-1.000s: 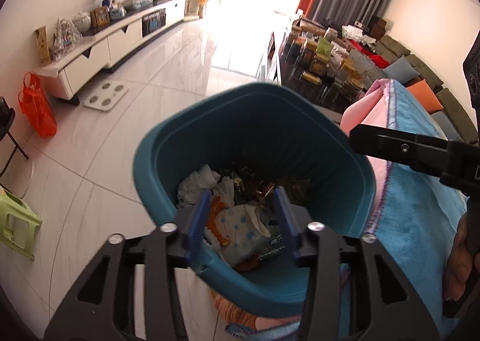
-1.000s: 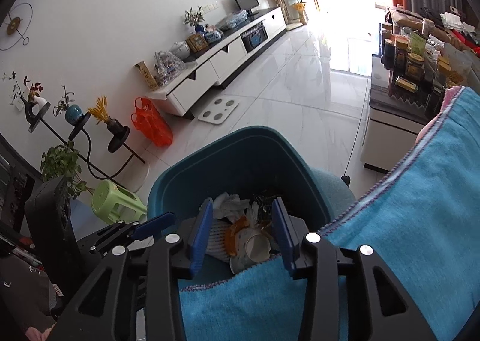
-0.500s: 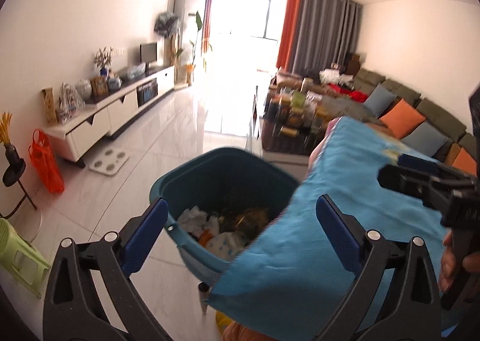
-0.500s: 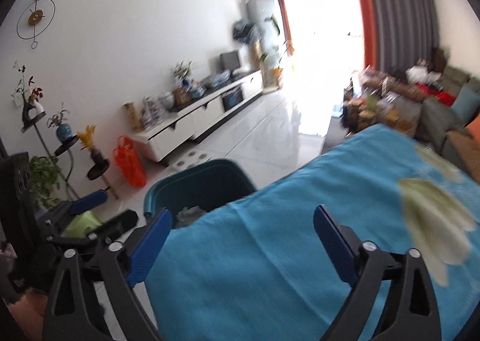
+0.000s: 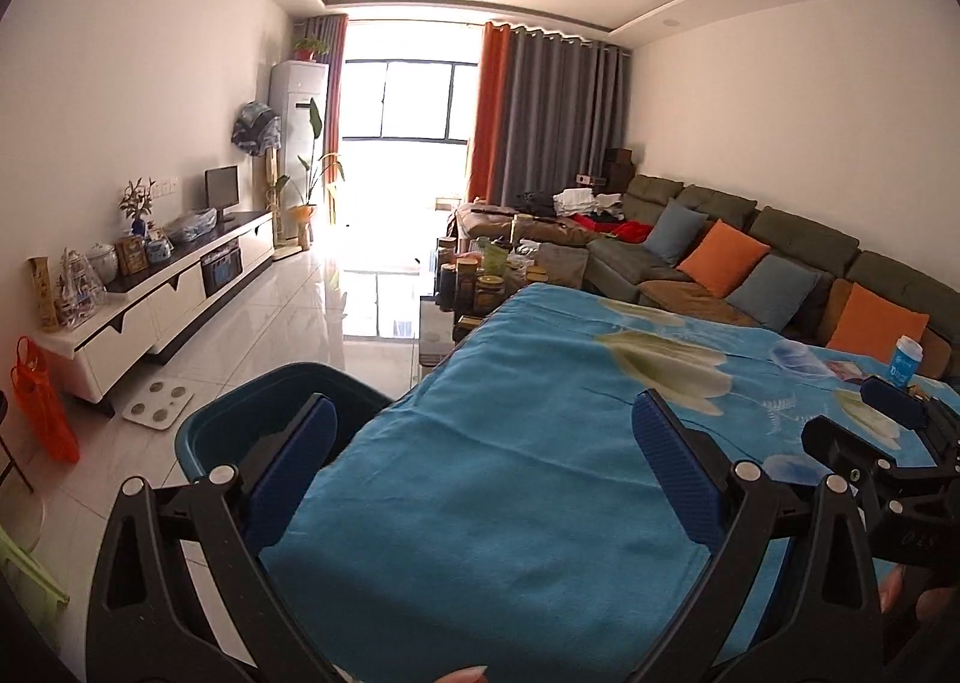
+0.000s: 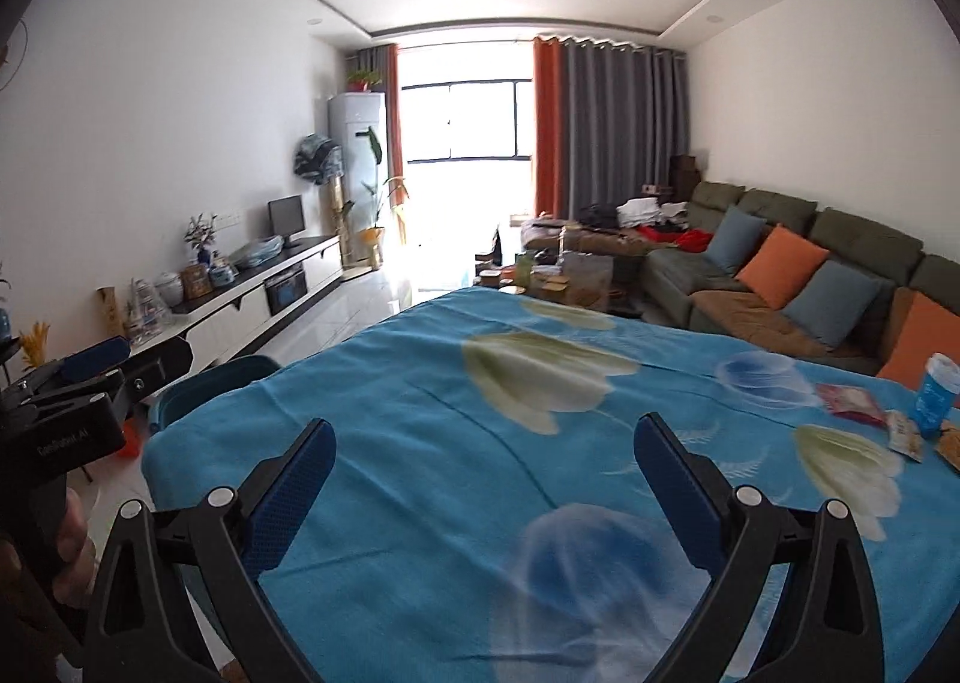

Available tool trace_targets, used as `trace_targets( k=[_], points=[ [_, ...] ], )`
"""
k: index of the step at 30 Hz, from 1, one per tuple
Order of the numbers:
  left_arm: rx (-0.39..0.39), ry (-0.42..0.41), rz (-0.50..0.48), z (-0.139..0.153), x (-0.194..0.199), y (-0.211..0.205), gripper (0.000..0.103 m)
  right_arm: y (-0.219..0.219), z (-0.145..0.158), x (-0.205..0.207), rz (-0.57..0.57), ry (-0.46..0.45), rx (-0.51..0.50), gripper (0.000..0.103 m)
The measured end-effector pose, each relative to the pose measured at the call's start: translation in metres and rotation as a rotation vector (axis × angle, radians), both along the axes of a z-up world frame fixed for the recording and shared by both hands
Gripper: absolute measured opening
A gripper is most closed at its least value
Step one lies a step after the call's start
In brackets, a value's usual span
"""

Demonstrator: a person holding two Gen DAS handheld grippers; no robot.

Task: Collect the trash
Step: 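Move both open tools back over the sheet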

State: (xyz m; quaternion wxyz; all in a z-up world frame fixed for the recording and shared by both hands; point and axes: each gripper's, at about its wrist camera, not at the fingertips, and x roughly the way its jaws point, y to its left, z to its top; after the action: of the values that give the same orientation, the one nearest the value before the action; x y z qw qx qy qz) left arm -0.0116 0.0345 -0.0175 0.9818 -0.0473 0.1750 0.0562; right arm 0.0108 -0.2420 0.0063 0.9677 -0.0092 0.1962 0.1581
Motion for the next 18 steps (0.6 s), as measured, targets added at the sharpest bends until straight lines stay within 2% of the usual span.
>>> trace_targets(
  k=[9,18],
  points=[
    [0.071,-0.069,-0.085,0.0,0.007,-0.06,0.097,-0.046,-0.005,-0.024,-0.166,-0.061,0.015,0.096],
    [0.088,-0.083,-0.112,-0.005,0.008,-0.07,0.097,-0.065,-0.007,-0.032,-0.237,-0.084,0.036,0.096]
  ],
)
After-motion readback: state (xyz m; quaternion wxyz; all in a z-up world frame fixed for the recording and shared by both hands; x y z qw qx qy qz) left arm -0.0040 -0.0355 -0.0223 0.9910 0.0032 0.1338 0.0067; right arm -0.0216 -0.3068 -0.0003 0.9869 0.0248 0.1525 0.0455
